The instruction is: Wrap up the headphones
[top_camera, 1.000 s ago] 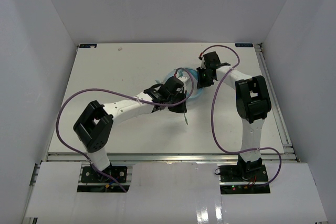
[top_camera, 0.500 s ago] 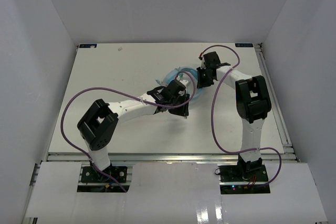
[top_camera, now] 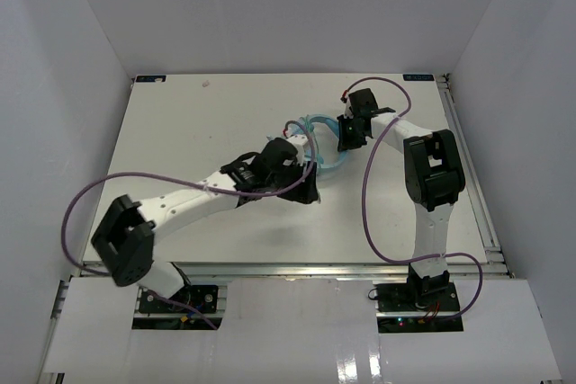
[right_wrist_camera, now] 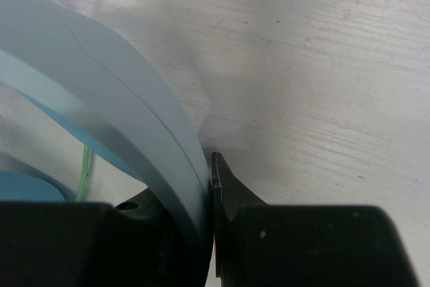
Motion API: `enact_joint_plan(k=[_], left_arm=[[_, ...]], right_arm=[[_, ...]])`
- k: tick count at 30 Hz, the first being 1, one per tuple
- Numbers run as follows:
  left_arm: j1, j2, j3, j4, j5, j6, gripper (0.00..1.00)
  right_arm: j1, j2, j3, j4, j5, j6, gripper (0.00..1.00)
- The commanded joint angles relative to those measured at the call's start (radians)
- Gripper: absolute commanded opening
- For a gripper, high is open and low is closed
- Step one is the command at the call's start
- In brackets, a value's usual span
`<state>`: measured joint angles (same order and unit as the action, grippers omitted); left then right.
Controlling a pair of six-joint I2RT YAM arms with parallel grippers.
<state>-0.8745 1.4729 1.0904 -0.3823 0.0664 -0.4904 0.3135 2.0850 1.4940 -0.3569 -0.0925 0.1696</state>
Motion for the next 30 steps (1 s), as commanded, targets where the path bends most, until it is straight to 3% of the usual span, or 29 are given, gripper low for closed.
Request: enact_joint_plan(k=[1,6,13,21,25,30], left_arm=[[-0.003,-0.31,-0.098,-0.059,-0.098,-0.008,0.77],[-0.003,-0.586,-0.243,-0.115,-0.145,-0.107,0.95],[-0.003,-0.835,-0.383,-0.139,-0.157,-0.235,0.98],[-0.003,-0.88,-0.376,-0.165,-0.181,-0.242,0.98],[-0.003,-0.861,-0.353,-0.169,-0.185,-0.227,0.98],[-0.003,-0.851,-0.328,-0.168,-0.189,-0.212,0.98]], right_arm=[[-0.007,-0.011,0.012,0.035,-0.03,0.016,0.08],[-0.006,0.004,0.02,0.036,-0.023,0.011,0.08],[-0.004,0.028,0.028,0.033,-0.017,0.004,0.11],[-0.004,0.029,0.029,0.034,-0.018,-0.02,0.35],[-0.01,-0.014,0.006,0.036,-0.018,-0.037,0.57],[-0.026,-0.1,-0.031,0.026,-0.022,-0.053,0.69]])
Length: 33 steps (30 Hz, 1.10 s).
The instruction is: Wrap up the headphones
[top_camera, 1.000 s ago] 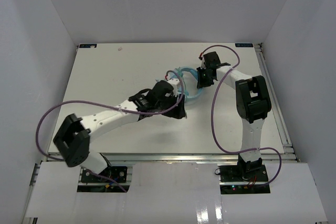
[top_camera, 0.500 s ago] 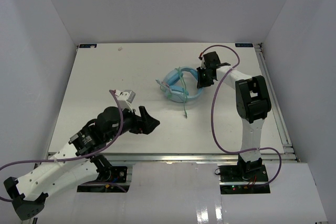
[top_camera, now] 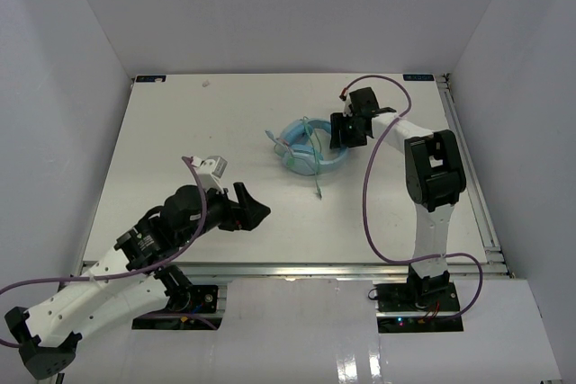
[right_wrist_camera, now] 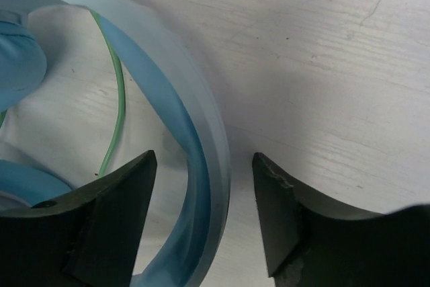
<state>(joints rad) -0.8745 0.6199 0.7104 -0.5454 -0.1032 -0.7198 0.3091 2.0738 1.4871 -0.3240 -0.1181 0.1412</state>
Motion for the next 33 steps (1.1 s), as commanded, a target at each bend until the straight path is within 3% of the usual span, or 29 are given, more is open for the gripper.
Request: enact_joint_plan(k=[1,6,11,16,22,28,33], left_arm=[[-0.003,0.001,0.055,-0.005,-0.024,0.02,0.98],[-0.003,0.005,0.08,-0.004,-0.038,0.045,0.98],[-0.003,0.016,0.088,0.014,-0.059,0.074,0.98],[-0.003,0.037,0.081,0.057,-0.044,0.152,0.98],[-0.002,0.054,0.048,0.085,-0.022,0.326,0.98],[-0.003,0.035,0.014,0.082,-0.047,0.395,0.98],[-0.001,-0.059,-0.09,0.107,-0.087,0.405,0.98]], right_arm=[[-0.029,-0.108,-0.036,-0.009,0.004,-0.033,0.71],[-0.078,-0.293,-0.12,-0.031,-0.027,-0.142,0.94],[-0.09,-0.515,-0.284,-0.035,-0.142,-0.396,0.9],[-0.09,-0.871,-0.584,0.068,-0.06,-0.421,0.9],[-0.094,-1.304,-0.785,0.129,0.102,-0.362,0.9],[-0.142,-1.4,-0.842,0.05,0.161,-0.304,0.9],[-0.177,-1.399,-0.877,0.077,0.13,-0.276,0.9]])
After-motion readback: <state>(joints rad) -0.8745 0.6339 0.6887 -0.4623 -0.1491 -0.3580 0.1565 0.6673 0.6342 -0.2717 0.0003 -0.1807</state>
